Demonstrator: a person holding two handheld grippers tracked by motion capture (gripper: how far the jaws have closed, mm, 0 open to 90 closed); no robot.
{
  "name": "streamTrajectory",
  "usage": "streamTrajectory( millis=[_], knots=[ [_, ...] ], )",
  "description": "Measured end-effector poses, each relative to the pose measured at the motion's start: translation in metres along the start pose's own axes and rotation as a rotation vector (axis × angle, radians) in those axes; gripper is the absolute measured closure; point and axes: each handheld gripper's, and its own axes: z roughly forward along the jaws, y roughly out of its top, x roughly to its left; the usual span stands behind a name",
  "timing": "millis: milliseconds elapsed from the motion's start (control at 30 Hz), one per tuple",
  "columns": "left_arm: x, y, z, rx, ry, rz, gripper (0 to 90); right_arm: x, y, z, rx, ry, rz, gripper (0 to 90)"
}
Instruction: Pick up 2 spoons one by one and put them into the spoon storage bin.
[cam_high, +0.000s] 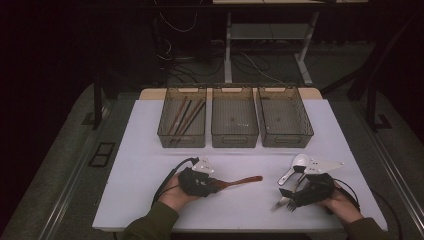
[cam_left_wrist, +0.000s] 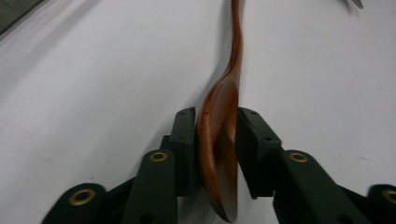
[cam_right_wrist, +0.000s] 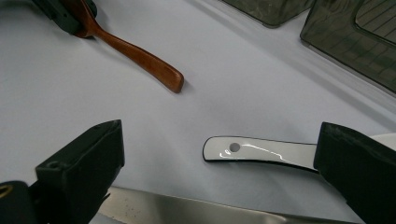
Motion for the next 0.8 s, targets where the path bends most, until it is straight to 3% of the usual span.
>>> streamTrajectory(
  millis=[100,167,800],
  knots=[
    [-0.0018,0.0011,0.0006,0.009,-0.003,0.015,73.0,0.0001,0.0,0.0,0.0,0.0,0.0,1.8],
    [-0.004,0.0017,0.0009,0.018,0.018,0.024,77.6,0.0001,0.0,0.0001,0.001,0.0,-0.001,1.8],
    [-0.0051,0.0057,0.0002,0.021,0.026,0.008,78.3,0.0004,0.0,-0.0001,0.001,0.0,-0.001,1.8]
  ],
)
